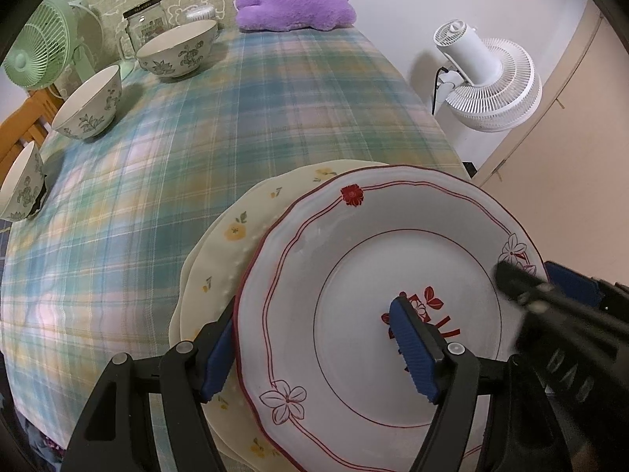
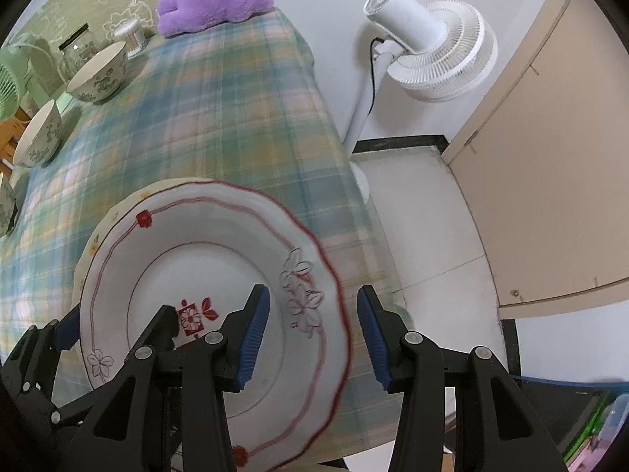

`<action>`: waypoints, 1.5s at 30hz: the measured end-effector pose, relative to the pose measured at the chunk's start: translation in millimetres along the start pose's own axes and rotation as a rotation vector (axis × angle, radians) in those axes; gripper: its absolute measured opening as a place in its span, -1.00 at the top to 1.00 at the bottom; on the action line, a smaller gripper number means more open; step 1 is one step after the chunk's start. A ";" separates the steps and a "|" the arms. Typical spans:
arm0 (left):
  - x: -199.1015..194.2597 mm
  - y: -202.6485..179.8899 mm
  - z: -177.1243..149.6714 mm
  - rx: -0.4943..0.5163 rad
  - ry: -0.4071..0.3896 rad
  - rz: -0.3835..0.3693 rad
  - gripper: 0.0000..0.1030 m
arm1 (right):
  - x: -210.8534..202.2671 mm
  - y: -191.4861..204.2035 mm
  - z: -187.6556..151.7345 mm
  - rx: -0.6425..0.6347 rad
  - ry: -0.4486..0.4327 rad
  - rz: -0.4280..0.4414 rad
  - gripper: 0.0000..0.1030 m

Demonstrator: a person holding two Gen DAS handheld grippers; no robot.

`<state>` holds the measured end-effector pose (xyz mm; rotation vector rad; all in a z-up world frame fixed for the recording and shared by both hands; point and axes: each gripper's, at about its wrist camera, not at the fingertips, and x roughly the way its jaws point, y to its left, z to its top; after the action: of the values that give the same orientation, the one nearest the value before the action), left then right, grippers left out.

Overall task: Organize plates and bowls
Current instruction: 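Lower the red-rimmed plate onto the yellow-flower plates with both grippers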

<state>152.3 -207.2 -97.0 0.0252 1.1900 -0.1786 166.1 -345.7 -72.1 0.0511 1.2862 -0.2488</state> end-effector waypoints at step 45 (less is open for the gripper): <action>-15.9 8.1 1.2 0.035 -0.001 0.069 -0.61 | 10.2 36.6 2.8 -0.061 0.028 0.026 0.41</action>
<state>148.9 -197.3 -82.5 0.0970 1.1837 -0.1389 179.1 -312.2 -84.7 0.0194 1.3194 -0.1875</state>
